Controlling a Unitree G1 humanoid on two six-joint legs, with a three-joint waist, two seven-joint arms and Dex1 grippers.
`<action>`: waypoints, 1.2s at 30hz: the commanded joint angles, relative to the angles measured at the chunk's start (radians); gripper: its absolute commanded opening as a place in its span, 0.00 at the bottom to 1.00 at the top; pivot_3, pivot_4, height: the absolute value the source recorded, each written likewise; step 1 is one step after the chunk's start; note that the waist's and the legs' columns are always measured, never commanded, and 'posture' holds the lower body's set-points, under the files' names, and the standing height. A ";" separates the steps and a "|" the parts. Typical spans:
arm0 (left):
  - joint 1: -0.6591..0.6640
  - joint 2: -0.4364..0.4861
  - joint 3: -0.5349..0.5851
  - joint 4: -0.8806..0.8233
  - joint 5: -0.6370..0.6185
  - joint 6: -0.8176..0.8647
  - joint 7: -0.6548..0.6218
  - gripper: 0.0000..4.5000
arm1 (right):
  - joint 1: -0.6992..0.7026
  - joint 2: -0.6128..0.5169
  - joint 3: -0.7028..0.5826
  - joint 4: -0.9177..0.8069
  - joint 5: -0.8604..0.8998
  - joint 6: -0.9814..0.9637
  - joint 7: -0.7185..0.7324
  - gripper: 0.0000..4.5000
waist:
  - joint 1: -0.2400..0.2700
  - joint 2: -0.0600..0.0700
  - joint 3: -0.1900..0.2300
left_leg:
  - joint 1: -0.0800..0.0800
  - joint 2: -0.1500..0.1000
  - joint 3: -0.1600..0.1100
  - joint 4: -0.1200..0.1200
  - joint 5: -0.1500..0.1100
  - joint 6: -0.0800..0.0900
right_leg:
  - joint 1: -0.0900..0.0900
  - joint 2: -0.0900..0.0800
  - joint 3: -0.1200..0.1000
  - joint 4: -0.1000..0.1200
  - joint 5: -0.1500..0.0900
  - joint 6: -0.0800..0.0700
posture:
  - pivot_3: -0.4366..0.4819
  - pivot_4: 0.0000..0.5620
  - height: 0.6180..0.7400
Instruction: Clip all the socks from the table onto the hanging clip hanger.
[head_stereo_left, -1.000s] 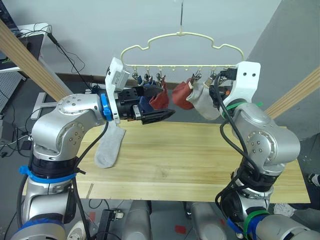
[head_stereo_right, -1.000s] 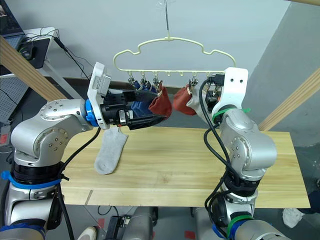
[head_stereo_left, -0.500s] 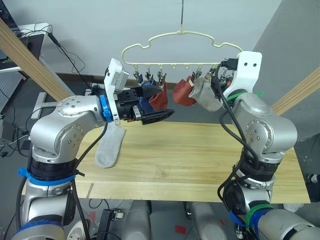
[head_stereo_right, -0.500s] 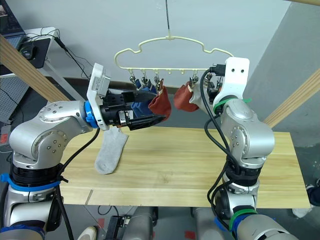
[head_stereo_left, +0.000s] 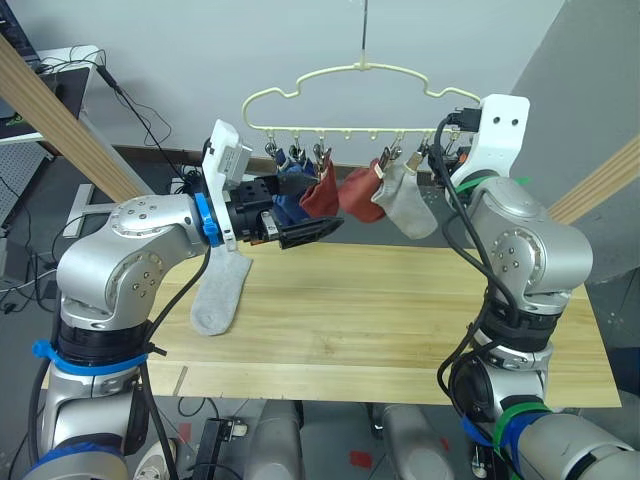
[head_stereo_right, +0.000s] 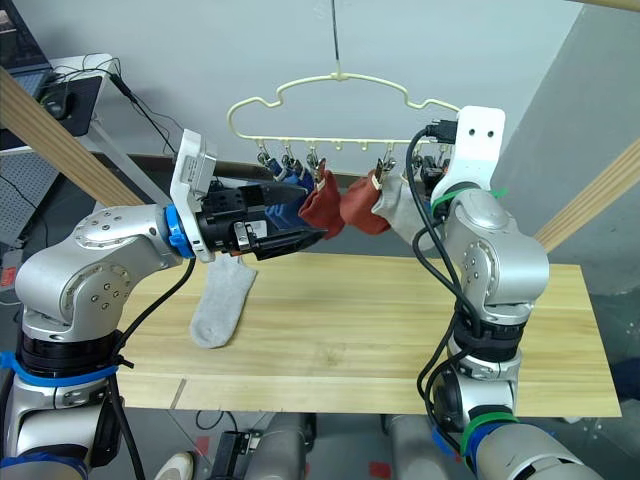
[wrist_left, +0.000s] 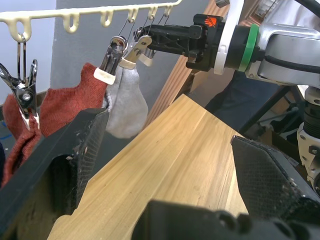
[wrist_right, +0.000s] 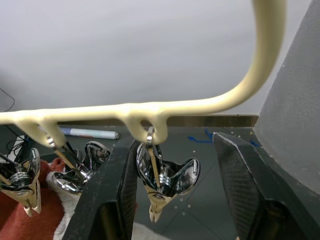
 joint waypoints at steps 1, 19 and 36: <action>0.001 0.008 0.024 -0.040 -0.018 -0.005 0.005 1.00 | -0.034 0.002 -0.010 -0.011 0.001 -0.032 -0.009 0.53 | 0.000 0.000 0.000 | 0.000 0.000 0.000 0.000 0.000 0.000 | 0.000 0.000 0.000 0.000 0.000 0.000 | 0.48 0.55 1.00; 0.019 0.012 0.032 -0.060 -0.020 0.004 0.039 1.00 | -0.071 0.081 -0.029 0.039 0.017 -0.042 -0.040 0.53 | 0.002 0.000 0.000 | 0.000 0.000 0.000 0.001 0.000 0.000 | 0.000 0.000 0.000 0.003 0.000 0.000 | 0.50 0.56 1.00; 0.024 0.016 0.033 -0.062 -0.012 0.002 0.052 1.00 | -0.095 0.080 -0.034 0.089 0.019 -0.085 -0.038 0.53 | 0.006 0.000 0.000 | 0.000 0.000 0.000 0.001 0.000 0.000 | 0.000 0.000 0.000 0.003 0.000 0.000 | 0.51 0.55 1.00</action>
